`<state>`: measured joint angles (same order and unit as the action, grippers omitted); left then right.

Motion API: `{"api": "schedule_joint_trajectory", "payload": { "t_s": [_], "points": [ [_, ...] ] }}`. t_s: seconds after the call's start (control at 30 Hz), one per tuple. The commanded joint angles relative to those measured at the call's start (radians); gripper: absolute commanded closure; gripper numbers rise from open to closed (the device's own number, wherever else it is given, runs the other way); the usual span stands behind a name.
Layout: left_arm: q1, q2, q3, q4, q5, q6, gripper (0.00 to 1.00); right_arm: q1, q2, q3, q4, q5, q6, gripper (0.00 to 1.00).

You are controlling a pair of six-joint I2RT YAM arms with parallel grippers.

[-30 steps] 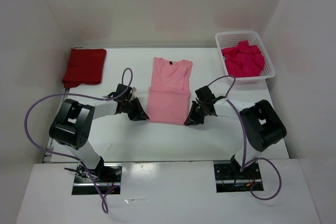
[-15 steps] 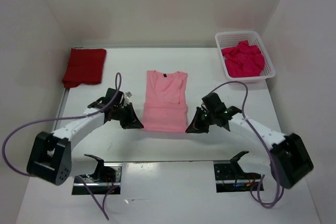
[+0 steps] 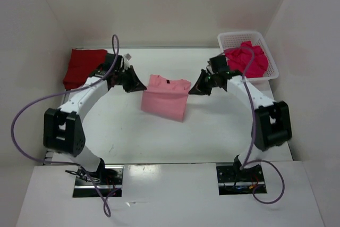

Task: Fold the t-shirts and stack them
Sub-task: Fold the long partially folded tshirt into a neat square

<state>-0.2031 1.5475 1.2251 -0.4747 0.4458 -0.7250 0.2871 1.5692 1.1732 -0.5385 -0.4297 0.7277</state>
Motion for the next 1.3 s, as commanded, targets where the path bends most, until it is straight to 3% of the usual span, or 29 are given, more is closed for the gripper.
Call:
{"api": "schedule_joint_trajectory", "payload": {
  "t_s": [0.0,0.17,0.33,0.43,0.5,0.53,0.6,0.73,0.77,0.8,0.83,0.9,0.97,1.03,1.27],
  "points": [
    [0.033,0.144,0.138,0.099,-0.069,0.021,1.0,-0.055,0.161,0.219,0.038,0.029,-0.12,1.0],
    [0.042,0.391,0.351,0.12,-0.133,0.03,1.0,-0.1,0.423,0.481,-0.002,0.054,-0.146,1.0],
    [0.042,0.614,0.531,0.143,-0.124,0.004,0.98,-0.109,0.584,0.609,-0.043,0.114,-0.168,1.0],
    [0.042,0.692,0.635,0.143,-0.133,-0.017,0.89,-0.109,0.635,0.667,-0.055,0.132,-0.168,1.0],
    [0.042,0.715,0.677,0.143,-0.133,-0.027,0.79,-0.118,0.676,0.739,-0.087,0.132,-0.168,0.93],
    [0.042,0.715,0.689,0.143,-0.133,-0.039,0.69,-0.118,0.677,0.779,-0.087,0.122,-0.168,0.84],
    [0.053,0.669,0.677,0.192,-0.133,-0.053,0.58,-0.109,0.675,0.801,-0.112,0.121,-0.177,0.67],
    [0.053,0.524,0.591,0.24,-0.145,-0.053,0.53,-0.1,0.58,0.745,-0.097,0.154,-0.186,0.53],
    [0.053,0.493,0.508,0.272,-0.145,-0.053,0.53,-0.1,0.519,0.709,-0.083,0.154,-0.186,0.53],
    [0.053,0.462,0.451,0.298,-0.145,-0.053,0.55,-0.085,0.488,0.632,-0.043,0.154,-0.174,0.53],
    [0.033,0.412,0.397,0.318,-0.133,-0.053,0.55,-0.075,0.464,0.593,-0.028,0.154,-0.174,0.67],
    [-0.024,0.387,0.272,0.327,-0.133,-0.04,0.56,-0.036,0.419,0.493,0.012,0.134,-0.163,0.85],
    [-0.05,0.387,0.191,0.372,-0.105,-0.04,0.56,-0.008,0.419,0.454,0.023,0.122,-0.163,0.95],
    [-0.05,0.396,0.097,0.398,-0.081,-0.051,0.57,0.03,0.442,0.419,0.035,0.094,-0.154,1.0],
    [-0.1,0.332,-0.149,0.436,-0.056,-0.073,0.59,0.115,0.433,0.215,0.133,0.062,-0.097,1.0]
  ]
}}
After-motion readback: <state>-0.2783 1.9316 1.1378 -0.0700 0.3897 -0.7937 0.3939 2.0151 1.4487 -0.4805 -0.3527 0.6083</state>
